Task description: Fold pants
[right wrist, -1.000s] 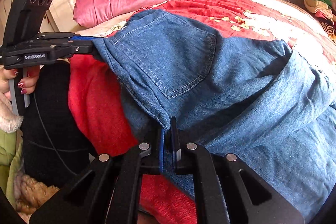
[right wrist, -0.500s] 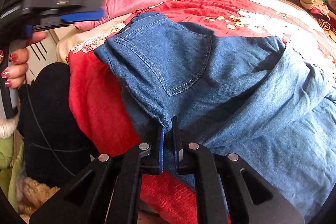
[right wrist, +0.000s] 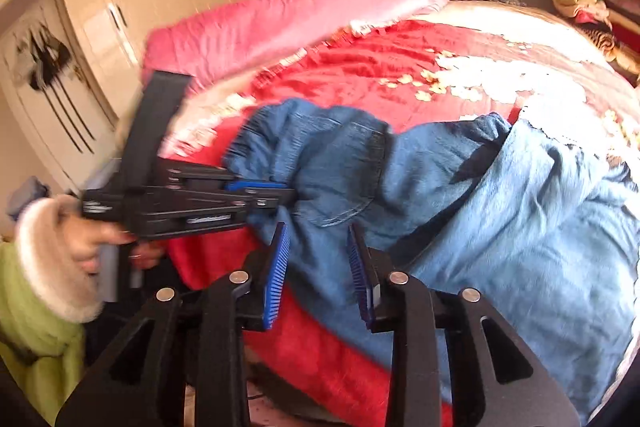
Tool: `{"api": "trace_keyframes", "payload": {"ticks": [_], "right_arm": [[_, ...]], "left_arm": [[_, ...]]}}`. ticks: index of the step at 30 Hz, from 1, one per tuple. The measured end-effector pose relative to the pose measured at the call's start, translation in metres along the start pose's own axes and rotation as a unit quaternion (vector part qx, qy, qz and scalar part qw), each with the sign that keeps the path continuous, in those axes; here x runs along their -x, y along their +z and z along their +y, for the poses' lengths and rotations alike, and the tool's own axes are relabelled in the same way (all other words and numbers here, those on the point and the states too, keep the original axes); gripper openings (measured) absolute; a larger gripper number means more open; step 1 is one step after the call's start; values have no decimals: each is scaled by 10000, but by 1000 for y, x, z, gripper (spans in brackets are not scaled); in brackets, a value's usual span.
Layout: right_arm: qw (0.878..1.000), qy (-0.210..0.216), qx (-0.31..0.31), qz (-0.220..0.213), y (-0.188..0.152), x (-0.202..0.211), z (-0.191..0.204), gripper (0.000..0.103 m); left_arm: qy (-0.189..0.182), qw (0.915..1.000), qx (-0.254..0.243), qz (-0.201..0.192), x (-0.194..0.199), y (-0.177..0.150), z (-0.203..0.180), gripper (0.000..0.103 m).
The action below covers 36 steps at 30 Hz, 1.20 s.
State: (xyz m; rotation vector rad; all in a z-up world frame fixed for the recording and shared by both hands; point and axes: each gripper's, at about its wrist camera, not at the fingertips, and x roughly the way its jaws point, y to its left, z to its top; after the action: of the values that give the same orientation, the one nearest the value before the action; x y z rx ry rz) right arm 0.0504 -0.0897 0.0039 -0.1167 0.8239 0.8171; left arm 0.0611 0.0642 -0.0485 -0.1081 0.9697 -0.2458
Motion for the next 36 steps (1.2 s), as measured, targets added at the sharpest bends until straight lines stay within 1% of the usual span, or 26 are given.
{"api": "trace_keyframes", "payload": {"ticks": [2,4,5,7,9,11,13,14,15,18,19,20,22,24,27,29,30,31,33,34,35,36], "right_arm": [[9994,-159,-80,306,-1,-20,-2,29],[9959,-391,-184,799,-10,-45,-6,32],[9955,-426,-244,806,-15,-51,-8,32],[9963,-432,-323,675,-19,-53,-11,33],[9968,-343,-315,645,-19,-50,-12,33],[9969,4,-588,519,-16,-37,-22,35],[9959,263,-848,193,-15,-15,-33,41],[9953,269,-934,7,-14,-1,-39,46],[9944,227,-1014,-176,-14,13,-45,50],[9907,-9,-1266,-493,-14,44,-65,54],[9889,-93,-1370,-561,-16,52,-71,55],[9870,-178,-1464,-631,-18,59,-79,58],[9829,-339,-1671,-696,-20,66,-94,60],[9792,-459,-1828,-755,-22,70,-107,62],[9749,-649,-1963,-820,-17,77,-122,66],[9739,-762,-1962,-848,-13,84,-131,68],[9742,-768,-1943,-858,-9,87,-135,72],[9746,-789,-1919,-839,-3,86,-138,73],[9766,-915,-1779,-785,8,87,-143,76],[9782,-973,-1679,-738,14,85,-144,76],[9786,-1081,-1613,-686,21,82,-147,76],[9795,-1099,-1569,-629,27,77,-150,76]], "left_arm": [[-22,10000,5,-28,0,0,1,5],[-53,10000,5,-66,-1,1,2,5],[-36,10000,-9,-76,-1,1,1,6],[102,9998,-152,-127,-3,0,-4,6],[186,9993,-245,-192,-2,0,-8,6],[172,9990,-252,-331,3,-1,-9,5],[62,9983,-244,-520,12,-1,-9,7],[-9,9975,-251,-656,18,-1,-10,9],[-70,9964,-273,-800,25,-2,-13,10],[-192,9926,-350,-1151,43,-1,-23,15],[-230,9913,-362,-1242,48,-1,-27,19],[-296,9896,-389,-1356,55,0,-32,26],[-380,9878,-452,-1439,64,3,-45,36],[-537,9880,-526,-1346,63,9,-58,38],[-931,9888,-536,-1031,46,20,-80,39],[-1193,9888,-538,-722,28,29,-96,39],[-1246,9889,-567,-576,18,33,-105,39],[-1236,9892,-633,-463,9,37,-114,39],[-1213,9888,-790,-353,-6,44,-126,39],[-1217,9886,-841,-282,-14,47,-131,39],[-1241,9883,-879,-127,-25,52,-136,39],[-1228,9888,-851,-14,-34,54,-136,39]]}}
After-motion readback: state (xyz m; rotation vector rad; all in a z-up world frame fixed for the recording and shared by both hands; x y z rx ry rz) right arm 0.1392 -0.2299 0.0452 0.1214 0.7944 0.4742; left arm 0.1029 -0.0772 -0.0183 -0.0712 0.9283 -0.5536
